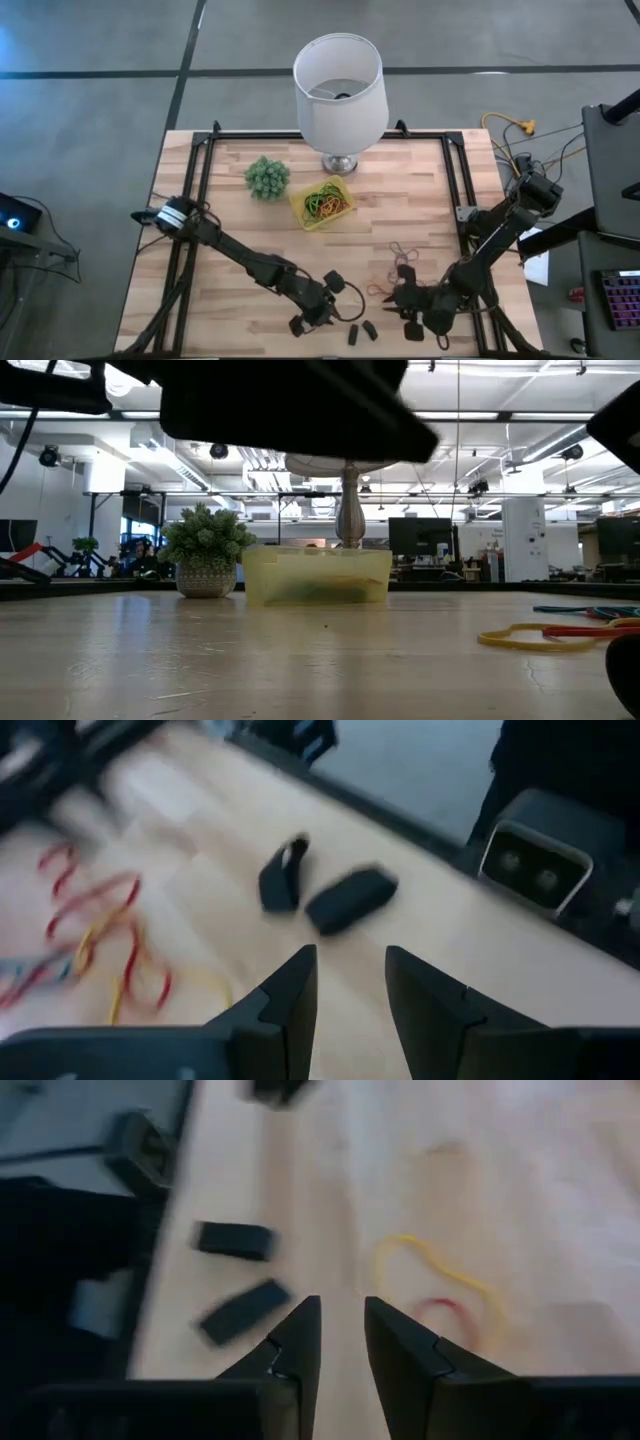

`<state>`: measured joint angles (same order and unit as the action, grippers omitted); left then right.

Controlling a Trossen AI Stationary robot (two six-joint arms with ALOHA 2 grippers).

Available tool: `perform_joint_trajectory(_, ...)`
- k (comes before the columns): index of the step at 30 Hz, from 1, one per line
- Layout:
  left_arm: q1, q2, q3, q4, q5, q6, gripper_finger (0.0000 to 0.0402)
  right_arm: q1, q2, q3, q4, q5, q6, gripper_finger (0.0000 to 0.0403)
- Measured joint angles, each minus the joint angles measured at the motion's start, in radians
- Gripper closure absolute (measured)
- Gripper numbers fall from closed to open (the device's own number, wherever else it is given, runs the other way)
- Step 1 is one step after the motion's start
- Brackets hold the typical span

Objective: Pick and place rubber bands into bin
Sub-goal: Put the right black rubber band into the yellow bin

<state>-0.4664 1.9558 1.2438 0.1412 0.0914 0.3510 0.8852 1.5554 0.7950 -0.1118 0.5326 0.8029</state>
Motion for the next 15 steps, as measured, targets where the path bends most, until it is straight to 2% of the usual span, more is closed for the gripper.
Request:
perform_joint_trajectory(4,0.000,-0.048,-0.005,-0.158,-0.105,-0.054,0.0297,0.001,0.039,-0.016,0.142,-0.078,-0.043,0.0321)
perform_joint_trajectory(8,0.000,-0.091,-0.008,-0.321,-0.155,-0.175,0.0297,0.001,0.105,-0.016,0.234,-0.122,-0.038,0.0315)
perform_joint_trajectory(15,-0.017,-0.128,-0.013,-0.481,-0.261,-0.304,0.0297,0.000,0.196,0.042,0.251,-0.161,0.059,0.0283)
